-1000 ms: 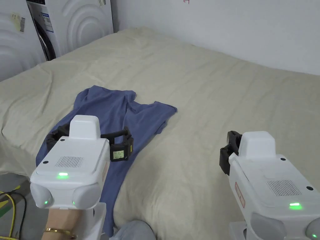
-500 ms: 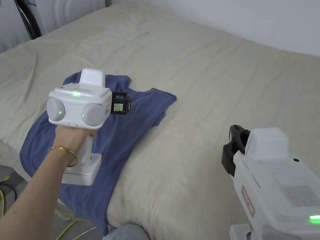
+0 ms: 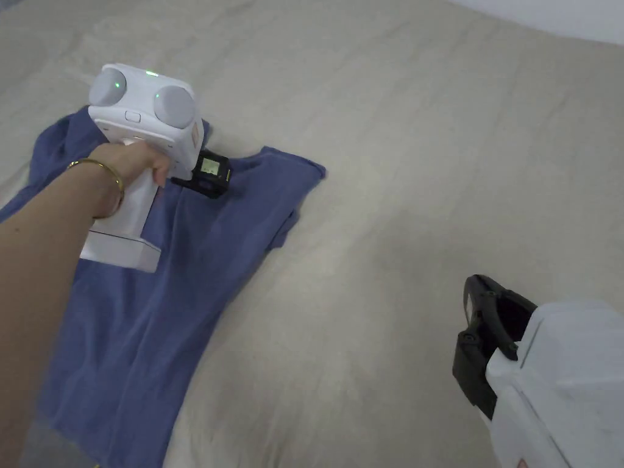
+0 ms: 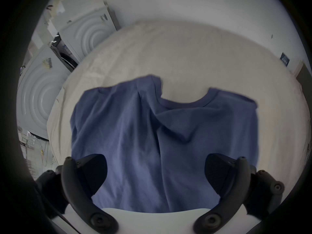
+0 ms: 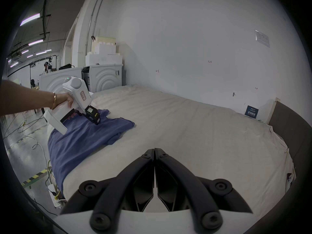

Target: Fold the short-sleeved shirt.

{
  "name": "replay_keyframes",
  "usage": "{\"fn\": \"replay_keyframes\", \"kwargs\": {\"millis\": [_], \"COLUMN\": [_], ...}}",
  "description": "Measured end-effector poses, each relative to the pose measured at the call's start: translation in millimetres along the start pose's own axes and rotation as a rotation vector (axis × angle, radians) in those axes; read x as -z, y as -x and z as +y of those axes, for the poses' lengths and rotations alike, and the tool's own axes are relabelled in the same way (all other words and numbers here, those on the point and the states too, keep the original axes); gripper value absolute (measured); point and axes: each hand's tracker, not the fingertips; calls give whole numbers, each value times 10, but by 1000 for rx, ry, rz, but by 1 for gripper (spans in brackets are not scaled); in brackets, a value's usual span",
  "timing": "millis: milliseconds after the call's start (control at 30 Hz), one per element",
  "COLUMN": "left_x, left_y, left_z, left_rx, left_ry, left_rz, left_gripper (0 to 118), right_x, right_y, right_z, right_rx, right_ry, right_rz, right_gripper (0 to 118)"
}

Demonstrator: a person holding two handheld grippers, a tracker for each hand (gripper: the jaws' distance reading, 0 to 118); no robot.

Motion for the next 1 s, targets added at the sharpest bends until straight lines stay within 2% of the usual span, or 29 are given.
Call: {"fn": "replay_keyframes", "kwargs": {"millis": [133, 233, 333, 400, 500, 533, 667, 767, 900, 1000], "left_x": [276, 392, 383, 296, 260, 226, 164, -11, -542, -983], "left_y": [28, 31, 71, 66, -1, -16, -121, -103, 68, 196], "left_z": [114, 133, 70, 67, 61, 29, -184, -333, -610, -881], "left_rx": [-9, -72, -85, -58, 18, -14, -88, -184, -380, -422], "left_ry": [25, 51, 33, 18, 23, 5, -109, -160, -343, -451], "left_rz": [-30, -123, -130, -171, -25, -88, -3, -13, -49, -90], "left_gripper": [107, 88, 86, 66, 0, 0, 0, 0, 0, 0], "right_x": [98, 146, 172, 179, 165, 138, 2, -145, -448, -709], "right_y": [-101, -142, -174, -169, -155, -153, -156, -186, -225, -237], "right_z": [-69, -117, -168, -217, -275, -287, -289, -248, -173, -139], "right_rx": [7, 7, 25, 26, 43, 54, 42, 42, 47, 50], "right_ry": [13, 29, 50, 57, 80, 83, 89, 77, 37, 5], "right_rz": [-23, -38, -32, -27, -19, -18, -24, -33, -52, -60], "right_gripper": [0, 0, 0, 0, 0, 0, 0, 0, 0, 0]}}
